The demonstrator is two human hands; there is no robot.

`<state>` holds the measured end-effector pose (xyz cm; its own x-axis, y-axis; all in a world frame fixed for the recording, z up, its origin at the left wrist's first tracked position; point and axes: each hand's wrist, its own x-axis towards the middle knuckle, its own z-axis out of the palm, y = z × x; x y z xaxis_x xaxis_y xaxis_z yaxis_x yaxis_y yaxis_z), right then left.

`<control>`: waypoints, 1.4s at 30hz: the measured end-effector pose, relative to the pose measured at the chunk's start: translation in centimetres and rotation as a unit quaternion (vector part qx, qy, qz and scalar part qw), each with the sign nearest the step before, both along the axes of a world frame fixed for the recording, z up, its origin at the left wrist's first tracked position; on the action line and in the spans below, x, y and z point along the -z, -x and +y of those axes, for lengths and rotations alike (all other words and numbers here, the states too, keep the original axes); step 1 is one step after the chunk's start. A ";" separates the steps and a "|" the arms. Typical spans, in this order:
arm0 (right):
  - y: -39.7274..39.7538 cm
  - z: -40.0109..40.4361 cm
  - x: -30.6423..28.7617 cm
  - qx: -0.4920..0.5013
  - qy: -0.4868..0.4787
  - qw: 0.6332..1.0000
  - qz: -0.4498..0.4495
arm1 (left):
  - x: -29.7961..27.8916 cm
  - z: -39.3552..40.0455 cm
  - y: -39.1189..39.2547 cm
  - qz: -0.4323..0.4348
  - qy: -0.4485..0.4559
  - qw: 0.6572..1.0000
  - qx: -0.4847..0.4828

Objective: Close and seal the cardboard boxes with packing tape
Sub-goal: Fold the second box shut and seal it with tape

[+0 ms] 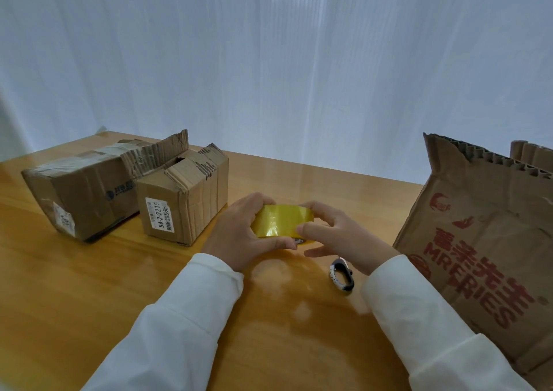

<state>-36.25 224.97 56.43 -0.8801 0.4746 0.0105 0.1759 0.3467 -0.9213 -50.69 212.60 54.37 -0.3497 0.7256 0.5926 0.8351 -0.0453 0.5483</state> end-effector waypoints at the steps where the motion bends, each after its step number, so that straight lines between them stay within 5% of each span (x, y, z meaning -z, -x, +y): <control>1: -0.1 0.1 0.0 -0.003 -0.001 1.000 0.004 | 0.0 0.0 0.0 0.000 0.000 1.000 -0.001; 9: -0.2 0.3 0.0 -0.005 0.004 1.000 0.022 | 0.3 0.1 0.0 0.002 -0.001 1.000 -0.009; 16: 1.1 -0.7 1.0 0.106 -0.067 0.992 0.026 | 0.5 0.5 0.1 -0.064 -0.015 0.996 -0.057; 30: -0.8 0.4 0.2 -0.020 0.220 0.975 0.009 | 0.6 0.2 0.3 -0.013 -0.047 0.999 -0.024; 39: -0.9 1.0 1.2 -0.035 0.260 0.964 0.048 | 1.1 0.6 0.6 -0.003 -0.060 0.998 -0.026; 42: -0.4 0.6 1.2 -0.019 0.163 0.986 0.043 | 1.4 1.0 1.2 0.058 -0.092 0.993 -0.035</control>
